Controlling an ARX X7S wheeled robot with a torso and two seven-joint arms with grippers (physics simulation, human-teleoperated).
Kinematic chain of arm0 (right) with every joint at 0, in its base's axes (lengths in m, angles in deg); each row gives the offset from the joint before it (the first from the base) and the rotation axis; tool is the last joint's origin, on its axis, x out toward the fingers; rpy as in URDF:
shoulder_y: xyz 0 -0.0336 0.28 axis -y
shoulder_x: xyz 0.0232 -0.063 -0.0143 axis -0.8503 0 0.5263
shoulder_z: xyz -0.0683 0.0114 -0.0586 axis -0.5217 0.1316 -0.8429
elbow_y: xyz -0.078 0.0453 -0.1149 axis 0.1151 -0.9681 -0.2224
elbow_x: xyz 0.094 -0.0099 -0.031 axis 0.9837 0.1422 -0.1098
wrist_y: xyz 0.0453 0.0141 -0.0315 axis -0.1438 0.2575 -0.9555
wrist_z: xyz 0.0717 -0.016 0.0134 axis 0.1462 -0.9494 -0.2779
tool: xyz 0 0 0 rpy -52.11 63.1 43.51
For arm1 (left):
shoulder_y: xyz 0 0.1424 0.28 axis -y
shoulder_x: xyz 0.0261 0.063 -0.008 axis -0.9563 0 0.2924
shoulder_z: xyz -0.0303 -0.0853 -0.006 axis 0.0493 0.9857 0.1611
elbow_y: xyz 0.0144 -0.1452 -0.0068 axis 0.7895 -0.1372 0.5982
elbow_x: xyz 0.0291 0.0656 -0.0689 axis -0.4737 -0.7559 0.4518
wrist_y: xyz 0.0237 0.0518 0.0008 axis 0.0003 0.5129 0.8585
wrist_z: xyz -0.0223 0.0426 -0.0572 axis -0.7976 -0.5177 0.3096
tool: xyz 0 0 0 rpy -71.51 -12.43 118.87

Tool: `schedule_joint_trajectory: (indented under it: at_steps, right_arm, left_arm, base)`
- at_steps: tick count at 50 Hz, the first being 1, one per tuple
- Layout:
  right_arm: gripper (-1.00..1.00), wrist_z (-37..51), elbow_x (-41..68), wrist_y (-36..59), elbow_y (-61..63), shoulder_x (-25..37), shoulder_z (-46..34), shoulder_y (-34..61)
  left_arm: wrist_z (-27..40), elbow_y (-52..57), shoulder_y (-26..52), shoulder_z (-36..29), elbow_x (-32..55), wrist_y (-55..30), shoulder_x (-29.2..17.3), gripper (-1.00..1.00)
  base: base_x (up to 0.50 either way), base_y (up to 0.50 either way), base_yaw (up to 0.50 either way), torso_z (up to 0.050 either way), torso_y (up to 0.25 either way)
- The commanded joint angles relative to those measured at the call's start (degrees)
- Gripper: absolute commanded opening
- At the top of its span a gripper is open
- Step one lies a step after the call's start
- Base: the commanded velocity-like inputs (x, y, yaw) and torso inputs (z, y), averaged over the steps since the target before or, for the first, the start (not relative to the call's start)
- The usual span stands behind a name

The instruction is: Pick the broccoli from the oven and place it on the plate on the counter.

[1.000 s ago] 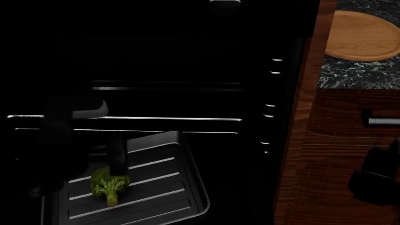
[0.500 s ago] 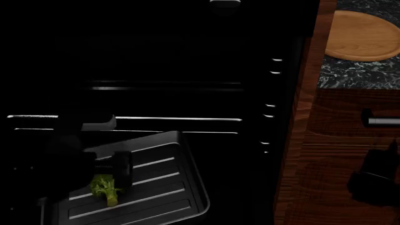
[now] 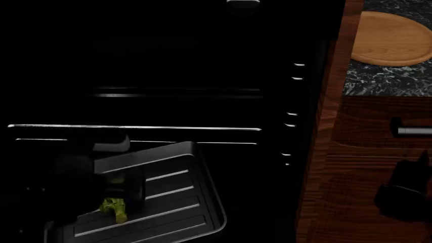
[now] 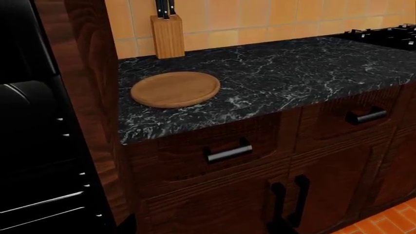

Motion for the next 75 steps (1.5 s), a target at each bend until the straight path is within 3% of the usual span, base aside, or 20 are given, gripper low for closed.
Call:
schedule_joint_trajectory:
  at_steps: [1, 12, 30, 31, 45, 51, 61, 66, 67, 68, 70, 71, 75]
  right_arm:
    - [1.00, -0.99, -0.79, -0.37, 0.32, -0.64, 1.00, -0.72]
    - [1.00, -0.83, -0.53, -0.70, 0.56, -0.43, 1.44, -1.46]
    - [1.00, -2.50, -1.77, -1.93, 0.28, -0.40, 1.71, -2.77]
    - [1.00, -2.14, -1.42, -1.83, 0.41, -0.38, 1.70, -2.62]
    - [1.00, -0.28, 0.37, -1.61, 0.90, -0.16, 1.71, -2.30]
    - [1.00, 0.05, 0.85, -1.62, 0.85, 0.08, 1.65, -2.02]
    - [1.00, -0.74, 0.78, -1.96, 0.56, 0.61, 1.78, -2.05]
    - [1.00, -0.97, 0.34, -2.00, 0.34, 0.48, 0.67, -1.35]
    - [1.00, -0.57, 0.69, -1.88, 0.45, 0.47, 0.51, -1.15]
    - [1.00, -0.50, 0.86, -1.82, 0.56, 0.49, 0.37, -1.04]
    - [1.00, -0.63, 0.84, -1.81, 0.67, 0.61, 0.28, -1.08]
    - [1.00, -0.57, 0.91, -1.79, 0.77, 0.73, 0.34, -1.10]
    - [1.00, -0.43, 1.26, -1.80, 1.05, 1.08, 0.64, -1.25]
  left_arm:
    - [-1.76, -2.53, 0.14, -0.84, -2.67, 2.10, 0.82, 1.00]
    - [-3.37, -6.49, 0.88, -1.96, -3.19, 4.37, 1.68, 1.00]
    - [-2.12, -3.10, -0.22, -2.73, -3.13, 4.05, 1.12, 1.00]
    - [-1.86, -2.85, -0.33, -2.62, -3.13, 4.32, 1.06, -1.00]
    - [-0.60, 8.51, -3.12, -2.03, -1.13, 1.40, -1.49, -1.00]
    - [-0.20, 27.55, -5.77, -2.40, 2.45, -6.22, -4.98, -1.00]
    - [2.35, 46.04, -5.68, -2.20, 8.18, -20.68, -8.38, -1.00]
    - [4.69, 52.65, -6.04, -0.38, 10.66, -25.74, -8.69, -1.00]
    - [9.57, 50.92, -5.90, 8.22, 12.82, -33.52, -4.62, -1.00]
    - [8.18, 53.93, -5.72, 5.58, 12.74, -31.92, -6.38, -1.00]
    - [8.84, 55.86, -4.70, 6.44, 14.28, -34.81, -6.52, -1.00]
    - [11.56, 55.20, -3.87, 8.84, 19.53, -36.47, -6.44, -1.00]
    - [26.44, 55.13, 0.19, 7.92, 40.11, -36.43, -10.86, -1.00]
  base:
    - [0.00, 0.00, 0.00, 0.000, 0.000]
    - [0.00, 0.00, 0.00, 0.000, 0.000]
    - [0.00, 0.00, 0.00, 0.000, 0.000]
    - [0.00, 0.00, 0.00, 0.000, 0.000]
    - [0.00, 0.00, 0.00, 0.000, 0.000]
    - [0.00, 0.00, 0.00, 0.000, 0.003]
    - [0.00, 0.00, 0.00, 0.000, 0.000]
    - [0.00, 0.00, 0.00, 0.000, 0.000]
    - [0.00, 0.00, 0.00, 0.000, 0.000]
    - [0.00, 0.00, 0.00, 0.000, 0.000]
    - [0.00, 0.00, 0.00, 0.000, 0.000]
    - [0.00, 0.00, 0.00, 0.000, 0.000]
    - [0.00, 0.00, 0.00, 0.000, 0.000]
